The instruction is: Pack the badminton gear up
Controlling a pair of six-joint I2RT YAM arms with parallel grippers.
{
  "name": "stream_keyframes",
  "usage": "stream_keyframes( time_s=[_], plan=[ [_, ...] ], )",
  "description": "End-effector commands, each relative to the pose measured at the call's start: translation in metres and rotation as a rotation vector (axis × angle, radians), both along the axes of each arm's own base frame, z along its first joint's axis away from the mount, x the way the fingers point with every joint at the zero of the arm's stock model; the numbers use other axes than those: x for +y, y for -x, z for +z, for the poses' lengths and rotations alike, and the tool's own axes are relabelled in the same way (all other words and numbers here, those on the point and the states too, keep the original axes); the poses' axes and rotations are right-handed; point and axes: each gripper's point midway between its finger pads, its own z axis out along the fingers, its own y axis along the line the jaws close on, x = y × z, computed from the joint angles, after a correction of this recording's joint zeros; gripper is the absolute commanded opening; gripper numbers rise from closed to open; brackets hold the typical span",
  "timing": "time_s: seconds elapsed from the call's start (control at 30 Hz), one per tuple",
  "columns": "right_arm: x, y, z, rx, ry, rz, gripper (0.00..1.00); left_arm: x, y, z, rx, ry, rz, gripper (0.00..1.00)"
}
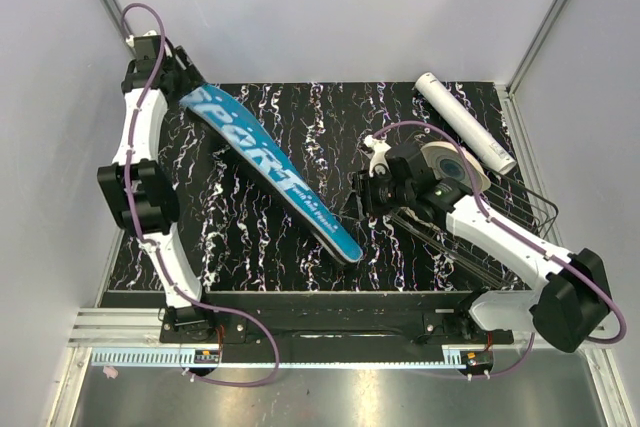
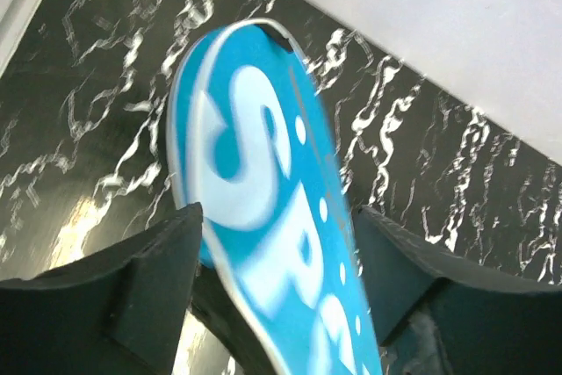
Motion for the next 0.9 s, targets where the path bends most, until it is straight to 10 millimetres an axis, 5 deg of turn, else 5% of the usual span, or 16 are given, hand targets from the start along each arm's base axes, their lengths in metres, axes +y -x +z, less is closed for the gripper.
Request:
stream_keyframes(
  time_s=[0.0, 0.13, 0.23, 0.33, 0.43, 0.47, 0.57, 0.67, 0.8, 0.87],
  plan=[
    [0.004, -0.011, 0.014, -0.055, -0.015, -0.012, 0.57, 0.022, 0.058, 0.063, -0.033, -0.156, 0.089, 0.77],
    [0.003, -0.013, 0.020, -0.071, -0.022, -0.028, 0.57, 0.026, 0.093, 0.092, -0.062, -0.252, 0.116, 0.80],
    [-0.006, -0.024, 0.030, -0.115, -0.012, -0.106, 0.59, 0.005, 0.112, 0.108, -0.111, -0.232, 0.056, 0.78],
    [-0.025, -0.038, 0.048, -0.202, 0.017, -0.227, 0.60, -0.049, 0.126, 0.126, -0.190, -0.195, -0.107, 0.76],
    [-0.054, -0.048, 0.072, -0.321, 0.058, -0.347, 0.66, -0.126, 0.142, 0.142, -0.279, -0.198, -0.330, 0.76],
    [-0.069, -0.053, 0.078, -0.360, 0.091, -0.407, 0.71, -0.168, 0.158, 0.159, -0.357, -0.177, -0.458, 0.76],
    [-0.103, -0.053, 0.105, -0.479, 0.142, -0.509, 0.75, -0.236, 0.199, 0.196, -0.541, -0.152, -0.702, 0.76],
    [-0.138, -0.045, 0.136, -0.597, 0.151, -0.614, 0.76, -0.272, 0.238, 0.230, -0.709, -0.124, -0.859, 0.76],
    [-0.173, -0.022, 0.180, -0.748, 0.077, -0.696, 0.75, -0.269, 0.303, 0.285, -0.989, -0.154, -0.922, 0.78],
    [-0.187, -0.004, 0.206, -0.853, 0.017, -0.694, 0.80, -0.265, 0.323, 0.296, -1.091, -0.158, -0.933, 0.80]
  ],
)
